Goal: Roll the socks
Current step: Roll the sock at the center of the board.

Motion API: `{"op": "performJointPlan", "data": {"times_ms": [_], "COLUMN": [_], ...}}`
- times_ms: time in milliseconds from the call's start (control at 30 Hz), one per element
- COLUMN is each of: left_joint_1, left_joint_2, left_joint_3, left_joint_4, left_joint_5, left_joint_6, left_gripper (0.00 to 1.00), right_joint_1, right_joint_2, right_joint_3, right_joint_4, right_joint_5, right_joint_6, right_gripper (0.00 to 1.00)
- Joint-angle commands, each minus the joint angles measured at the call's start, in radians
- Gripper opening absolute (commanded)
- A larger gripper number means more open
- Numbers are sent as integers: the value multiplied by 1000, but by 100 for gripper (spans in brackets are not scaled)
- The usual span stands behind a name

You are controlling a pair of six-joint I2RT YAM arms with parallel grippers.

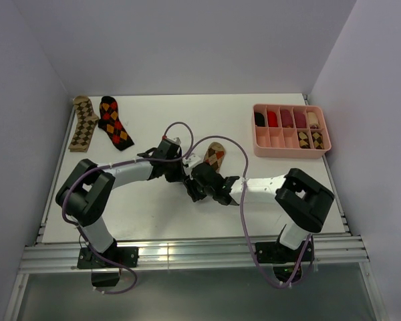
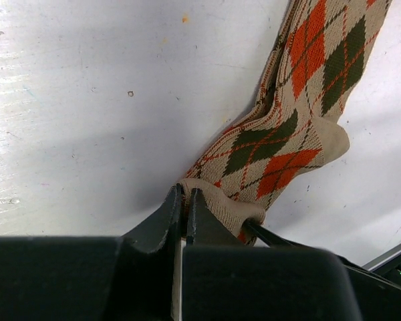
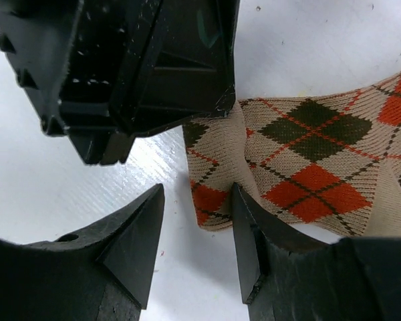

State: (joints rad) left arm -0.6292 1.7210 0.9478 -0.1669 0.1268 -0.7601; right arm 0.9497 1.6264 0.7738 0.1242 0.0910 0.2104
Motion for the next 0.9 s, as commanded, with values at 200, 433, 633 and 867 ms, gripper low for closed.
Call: {"op": "performJointPlan", "data": {"times_ms": [200,433,633,867], "left_joint_1": [-6,17,59,65], "left_joint_2": [11,-37,-155,-176], "left_joint_3": [25,-23,-121,-135], "left_joint_4": [-32,-42,-26,12], "left_joint_5": [-13,-62,-95,-56], "left_joint_6": [16,-39,-91,-87], "left_gripper": [1,1,7,14], "right_joint_1": [21,8,-46,-92], "right_joint_2": [75,98,82,113], "right_joint_3": [18,-7,18,32], "right_joint_4": [-46,-55,-23,35], "right_joint_5": [153,69,-279,-434], "right_joint_6": [47,96,135,202], "right_gripper": [35,0,0,0]}}
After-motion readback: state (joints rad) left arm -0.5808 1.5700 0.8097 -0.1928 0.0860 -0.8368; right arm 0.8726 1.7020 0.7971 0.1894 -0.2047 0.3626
